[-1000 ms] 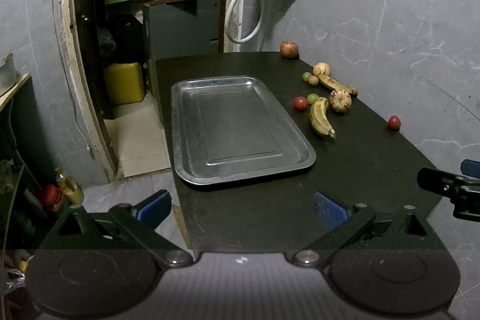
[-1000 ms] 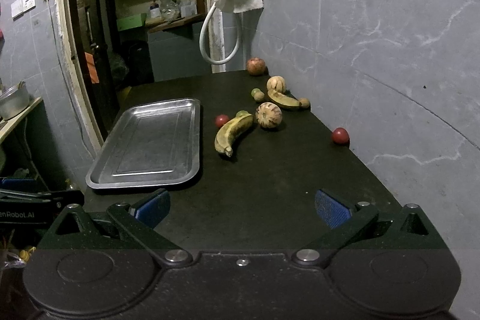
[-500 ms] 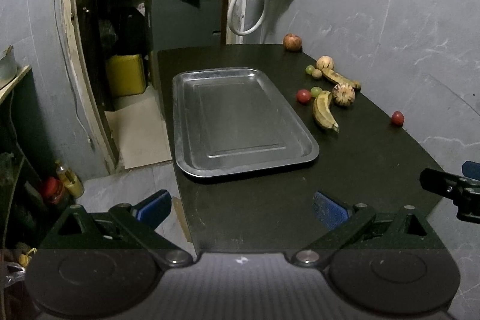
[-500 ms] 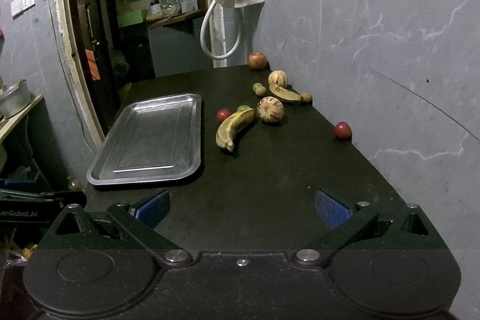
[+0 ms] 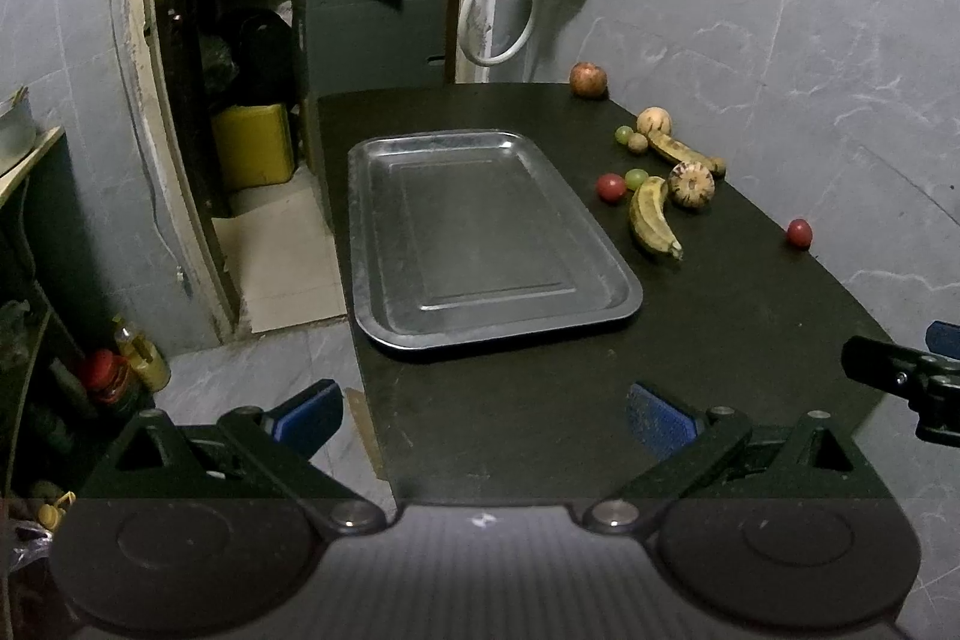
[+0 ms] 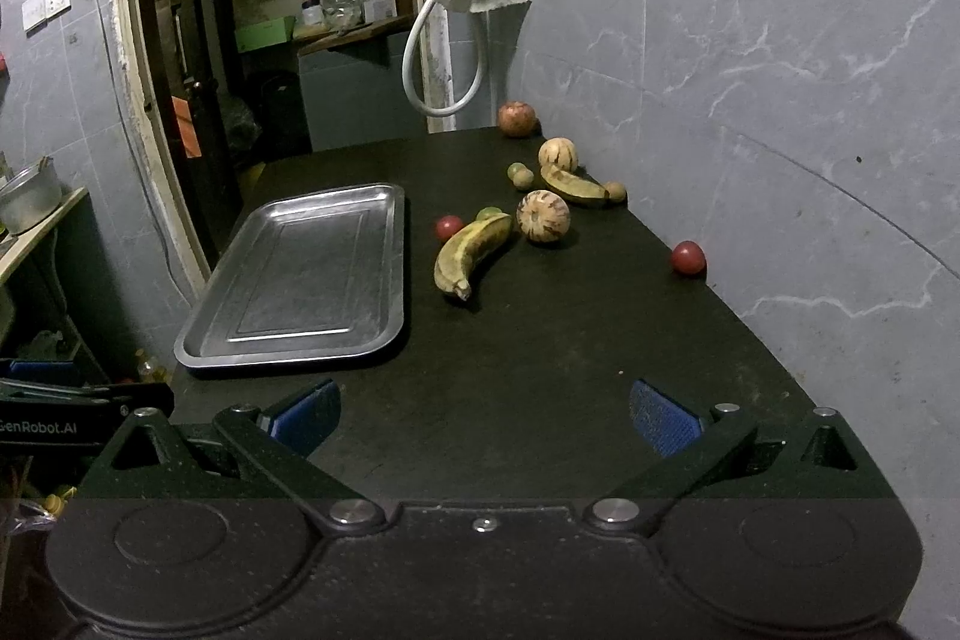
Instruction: Organize fruits
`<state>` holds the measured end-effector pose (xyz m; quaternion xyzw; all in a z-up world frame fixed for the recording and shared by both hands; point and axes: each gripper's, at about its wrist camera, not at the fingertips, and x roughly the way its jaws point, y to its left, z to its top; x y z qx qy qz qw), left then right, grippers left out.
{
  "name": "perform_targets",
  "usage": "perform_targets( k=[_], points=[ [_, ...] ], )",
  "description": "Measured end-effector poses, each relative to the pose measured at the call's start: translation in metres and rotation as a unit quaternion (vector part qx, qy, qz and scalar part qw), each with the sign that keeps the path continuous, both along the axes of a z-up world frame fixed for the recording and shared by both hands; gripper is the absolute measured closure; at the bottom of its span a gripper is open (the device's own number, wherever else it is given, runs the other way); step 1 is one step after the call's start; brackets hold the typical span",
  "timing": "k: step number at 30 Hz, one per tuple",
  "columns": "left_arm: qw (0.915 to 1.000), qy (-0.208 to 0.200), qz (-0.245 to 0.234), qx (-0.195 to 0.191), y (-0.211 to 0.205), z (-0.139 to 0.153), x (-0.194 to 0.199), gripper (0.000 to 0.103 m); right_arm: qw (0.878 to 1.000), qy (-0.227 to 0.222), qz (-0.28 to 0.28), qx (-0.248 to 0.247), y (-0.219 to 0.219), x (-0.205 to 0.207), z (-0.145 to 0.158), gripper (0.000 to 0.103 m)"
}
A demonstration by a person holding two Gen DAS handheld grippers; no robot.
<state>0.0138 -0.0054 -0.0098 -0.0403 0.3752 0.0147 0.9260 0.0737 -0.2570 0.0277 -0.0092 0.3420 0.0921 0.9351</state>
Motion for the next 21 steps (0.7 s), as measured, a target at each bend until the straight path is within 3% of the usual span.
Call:
perform_targets(
  k=[9,16,21],
  points=[
    [0.9999,0.012,-0.004,-0.001,0.001,-0.003,0.002,0.001,1.0,0.005,-0.002,-0.002,0.002,-0.001,-0.003,0.001],
    [0.998,0.062,-0.008,0.008,0.0,-0.013,0.013,0.001,1.0,0.026,-0.011,-0.005,-0.001,0.001,-0.006,0.001],
    [0.996,0.088,-0.007,-0.013,0.004,-0.015,0.031,0.001,0.999,0.031,-0.009,-0.016,-0.008,0.013,-0.008,0.001]
  ],
)
